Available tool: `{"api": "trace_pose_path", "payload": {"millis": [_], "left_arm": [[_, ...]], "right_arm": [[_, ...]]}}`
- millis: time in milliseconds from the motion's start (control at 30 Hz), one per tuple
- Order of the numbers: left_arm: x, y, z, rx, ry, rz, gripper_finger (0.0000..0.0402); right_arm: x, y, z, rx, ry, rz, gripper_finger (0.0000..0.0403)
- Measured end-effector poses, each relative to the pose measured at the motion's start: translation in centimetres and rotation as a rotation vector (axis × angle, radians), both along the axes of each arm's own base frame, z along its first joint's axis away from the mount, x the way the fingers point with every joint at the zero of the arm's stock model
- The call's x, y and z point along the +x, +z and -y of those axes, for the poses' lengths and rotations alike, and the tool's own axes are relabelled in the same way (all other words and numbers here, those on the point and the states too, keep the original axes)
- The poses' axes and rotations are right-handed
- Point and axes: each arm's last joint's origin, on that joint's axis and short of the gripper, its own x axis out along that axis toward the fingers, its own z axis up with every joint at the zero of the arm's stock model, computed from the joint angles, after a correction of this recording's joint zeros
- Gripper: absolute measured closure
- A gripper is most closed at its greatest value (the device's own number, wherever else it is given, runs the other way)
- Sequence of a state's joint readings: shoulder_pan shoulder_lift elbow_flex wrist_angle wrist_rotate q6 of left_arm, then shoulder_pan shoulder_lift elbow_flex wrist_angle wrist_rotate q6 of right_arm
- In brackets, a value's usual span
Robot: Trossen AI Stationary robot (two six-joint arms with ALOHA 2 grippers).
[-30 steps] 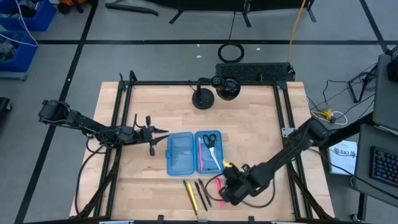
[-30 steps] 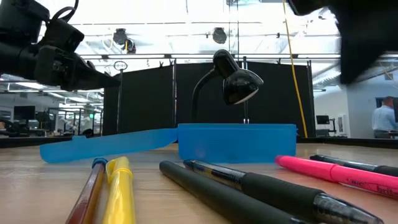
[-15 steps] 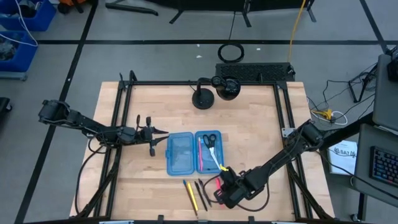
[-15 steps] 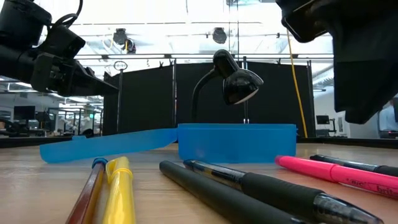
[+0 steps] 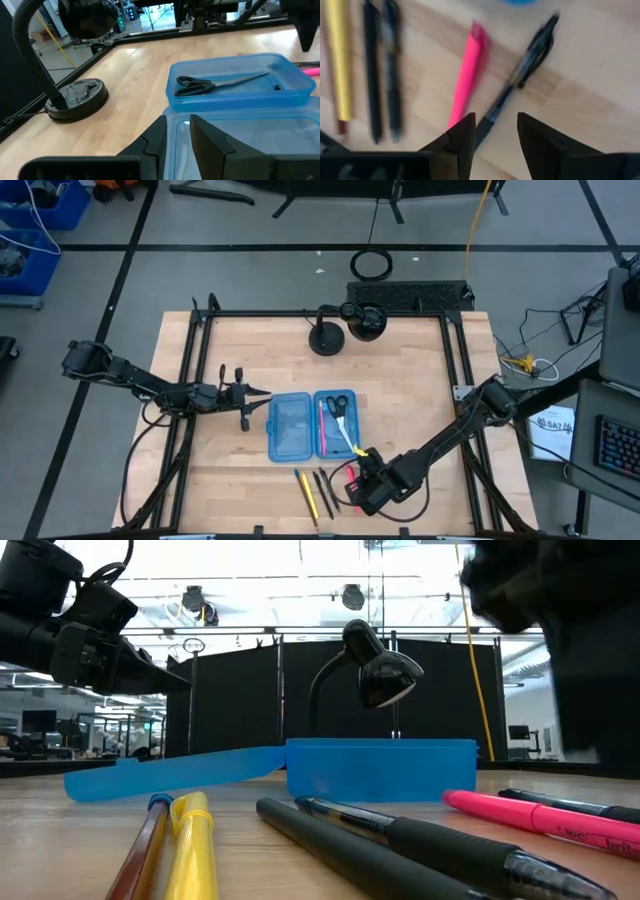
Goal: Pick & place school supplies into a supply box
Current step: Put the right black pen into the blue supply box
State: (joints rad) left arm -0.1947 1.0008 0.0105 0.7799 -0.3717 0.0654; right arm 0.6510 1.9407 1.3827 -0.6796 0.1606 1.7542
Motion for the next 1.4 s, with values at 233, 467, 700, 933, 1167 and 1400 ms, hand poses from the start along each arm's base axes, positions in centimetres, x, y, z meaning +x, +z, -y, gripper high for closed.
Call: {"api": "trace_pose_path", "payload": {"millis": [233, 467, 700, 933, 1167, 1400], "left_arm": [[0.0, 0.0, 0.0, -0.026, 0.005, 0.005, 0.0314], [0.0, 0.0, 0.0, -0.045, -0.004, 0.006, 0.0314], [0.0, 0.0, 0.0, -0.050, -0.003, 0.008, 0.0314], [0.0, 0.0, 0.0, -0.051, -0.004, 0.009, 0.0314], [0.0, 0.0, 0.0, -0.076, 0.000, 0.014, 0.0314], [0.0, 0.0, 0.1, -0.087, 0.002, 0.016, 0.0314]], "right_arm": [[0.5, -1.9, 0.2, 0.002, 0.008, -0.078, 0.0264], [0.3, -2.0, 0.7, -0.039, 0.002, -0.106, 0.0267], [0.5, -2.1, 1.3, -0.010, 0.021, -0.152, 0.0269], [0.2, -3.1, 1.5, -0.008, 0.172, -0.241, 0.0269], [-1.9, -3.2, 1.4, 0.025, 0.219, -0.467, 0.0269], [-3.8, -3.0, 1.3, -0.027, 0.316, -0.615, 0.0269]]}}
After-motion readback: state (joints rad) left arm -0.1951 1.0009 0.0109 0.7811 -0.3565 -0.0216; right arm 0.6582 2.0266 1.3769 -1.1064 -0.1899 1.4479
